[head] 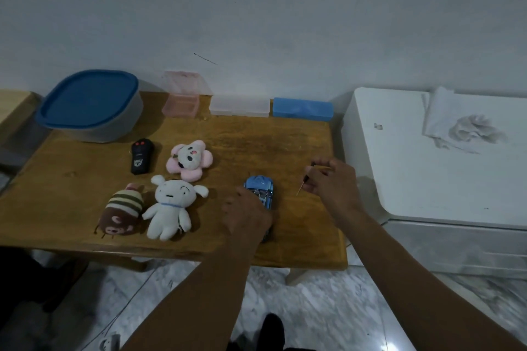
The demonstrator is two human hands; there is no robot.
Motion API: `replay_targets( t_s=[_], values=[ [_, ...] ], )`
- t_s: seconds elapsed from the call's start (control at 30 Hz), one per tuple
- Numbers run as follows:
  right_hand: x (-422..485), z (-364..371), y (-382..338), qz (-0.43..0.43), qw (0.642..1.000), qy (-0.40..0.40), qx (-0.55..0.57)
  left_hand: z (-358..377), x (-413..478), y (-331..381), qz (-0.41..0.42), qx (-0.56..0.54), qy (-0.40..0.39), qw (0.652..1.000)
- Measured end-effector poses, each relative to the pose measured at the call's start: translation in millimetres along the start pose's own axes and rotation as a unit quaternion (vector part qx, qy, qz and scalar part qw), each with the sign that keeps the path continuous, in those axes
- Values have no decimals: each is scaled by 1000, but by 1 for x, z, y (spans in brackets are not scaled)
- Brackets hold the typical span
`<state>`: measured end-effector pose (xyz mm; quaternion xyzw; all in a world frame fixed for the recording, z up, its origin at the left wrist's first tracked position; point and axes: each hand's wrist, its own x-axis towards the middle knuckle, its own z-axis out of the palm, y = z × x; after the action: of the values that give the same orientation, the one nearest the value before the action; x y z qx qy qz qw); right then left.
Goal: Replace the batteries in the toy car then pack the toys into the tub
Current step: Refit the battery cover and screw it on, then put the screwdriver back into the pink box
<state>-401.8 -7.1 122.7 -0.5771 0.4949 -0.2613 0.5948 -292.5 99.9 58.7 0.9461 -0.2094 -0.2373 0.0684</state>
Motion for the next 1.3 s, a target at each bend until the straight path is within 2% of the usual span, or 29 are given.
replay_targets(
  t_s=[0.23,0.47,0.63,0.8,1.03,1.3],
  values=[
    [4,-6,8,13,1000,0,-18,-2,1,6,-28,-42,-5,999],
    [6,-6,-2,-8,999,9,-36,-16,-6,2,-18,-79,-9,997],
    [13,10,-27,-31,999,3,-20,-60,-4,-15,92,-119,94,984],
    [18,51,-62,-54,998,-42,7,-123,21,-51,161,-126,174,963],
    [29,132,-95,-59,996,-72,11,-179,81,-103,180,-123,189,958],
    [81,227,-100,-48,986,-91,-134,-200,188,-136,210,-125,125,962]
  ],
)
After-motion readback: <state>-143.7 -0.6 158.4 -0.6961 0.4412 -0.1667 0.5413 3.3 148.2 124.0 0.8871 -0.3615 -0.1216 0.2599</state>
